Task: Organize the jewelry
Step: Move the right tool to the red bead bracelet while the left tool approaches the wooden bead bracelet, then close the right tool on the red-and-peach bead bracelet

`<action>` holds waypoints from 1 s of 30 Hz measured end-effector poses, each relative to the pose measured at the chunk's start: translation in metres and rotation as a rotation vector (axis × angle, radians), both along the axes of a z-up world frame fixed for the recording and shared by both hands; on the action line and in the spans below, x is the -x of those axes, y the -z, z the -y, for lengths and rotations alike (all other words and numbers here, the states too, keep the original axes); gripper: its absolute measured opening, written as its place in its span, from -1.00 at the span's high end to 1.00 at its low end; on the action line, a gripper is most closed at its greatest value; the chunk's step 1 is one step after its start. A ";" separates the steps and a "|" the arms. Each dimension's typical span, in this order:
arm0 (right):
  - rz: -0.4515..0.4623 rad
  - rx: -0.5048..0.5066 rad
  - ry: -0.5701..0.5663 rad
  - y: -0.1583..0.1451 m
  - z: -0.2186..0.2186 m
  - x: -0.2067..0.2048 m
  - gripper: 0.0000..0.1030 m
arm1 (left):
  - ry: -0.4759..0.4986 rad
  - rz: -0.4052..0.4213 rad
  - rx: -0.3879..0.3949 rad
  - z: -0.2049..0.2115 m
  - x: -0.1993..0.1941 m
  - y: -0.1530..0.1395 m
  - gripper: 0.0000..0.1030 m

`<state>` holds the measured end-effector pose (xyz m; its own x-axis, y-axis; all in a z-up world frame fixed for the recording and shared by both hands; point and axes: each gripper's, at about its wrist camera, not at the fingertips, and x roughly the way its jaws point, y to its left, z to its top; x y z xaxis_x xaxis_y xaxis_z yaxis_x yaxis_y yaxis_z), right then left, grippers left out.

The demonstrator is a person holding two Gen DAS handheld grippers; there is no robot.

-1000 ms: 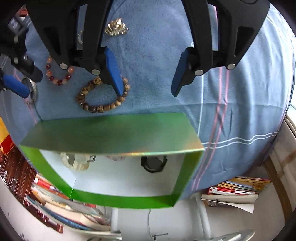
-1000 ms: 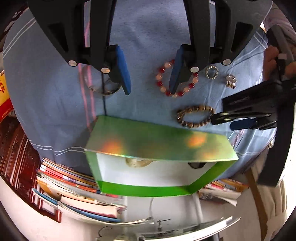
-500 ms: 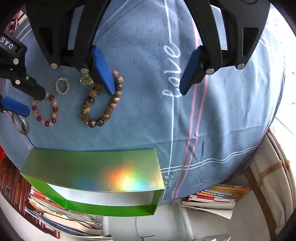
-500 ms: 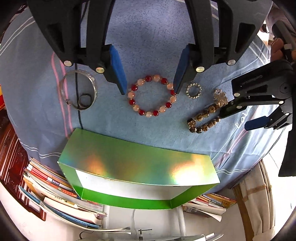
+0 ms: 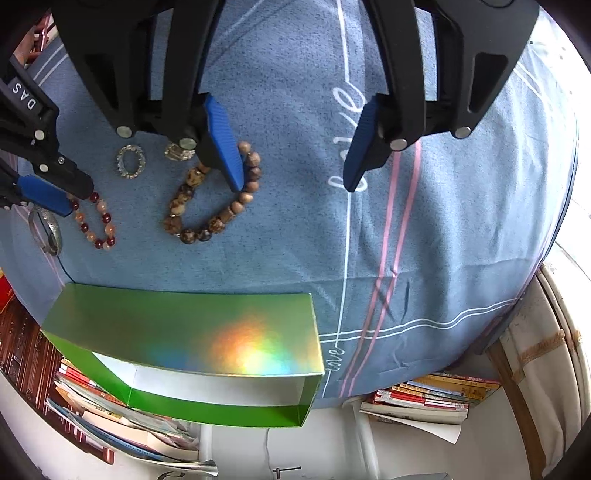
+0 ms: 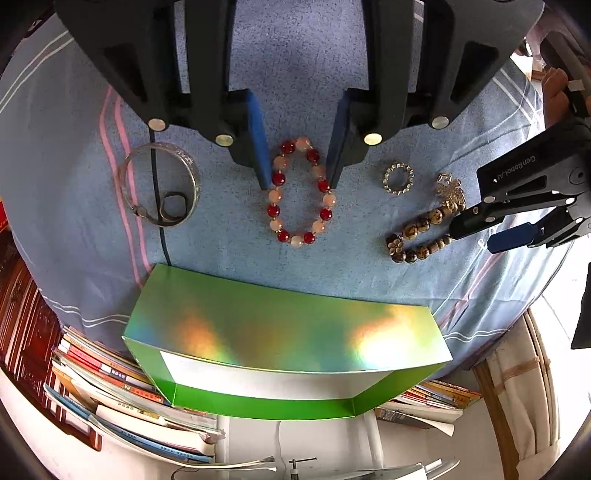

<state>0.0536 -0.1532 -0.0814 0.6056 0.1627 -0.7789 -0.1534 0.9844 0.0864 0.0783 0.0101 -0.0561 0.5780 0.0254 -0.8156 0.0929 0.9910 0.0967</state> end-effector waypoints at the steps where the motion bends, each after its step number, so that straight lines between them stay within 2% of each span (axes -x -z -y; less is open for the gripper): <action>1: -0.001 0.001 0.002 0.000 0.000 0.000 0.37 | 0.002 0.001 0.002 0.002 0.001 -0.001 -0.11; 4: -0.002 0.001 0.016 -0.002 0.001 0.002 0.37 | 0.006 0.006 -0.001 0.007 0.005 -0.001 -0.11; 10: 0.069 0.001 0.070 -0.020 0.009 0.000 0.37 | 0.004 0.037 -0.018 0.015 0.010 -0.004 -0.12; 17: 0.018 0.079 0.088 -0.007 0.000 -0.024 0.37 | 0.013 0.071 -0.034 0.022 0.009 0.003 -0.16; 25: -0.007 0.105 0.088 0.002 -0.008 -0.019 0.37 | 0.014 0.066 0.009 0.008 0.010 0.006 -0.16; 27: -0.009 0.113 0.077 0.002 -0.010 -0.017 0.45 | 0.010 0.063 0.016 0.006 0.011 0.006 -0.15; 28: -0.008 0.114 0.065 0.001 -0.012 -0.016 0.65 | 0.010 0.063 0.018 0.005 0.010 0.006 -0.13; 30: -0.008 0.112 0.052 0.002 -0.015 -0.014 0.78 | 0.011 0.063 0.018 0.004 0.010 0.006 -0.11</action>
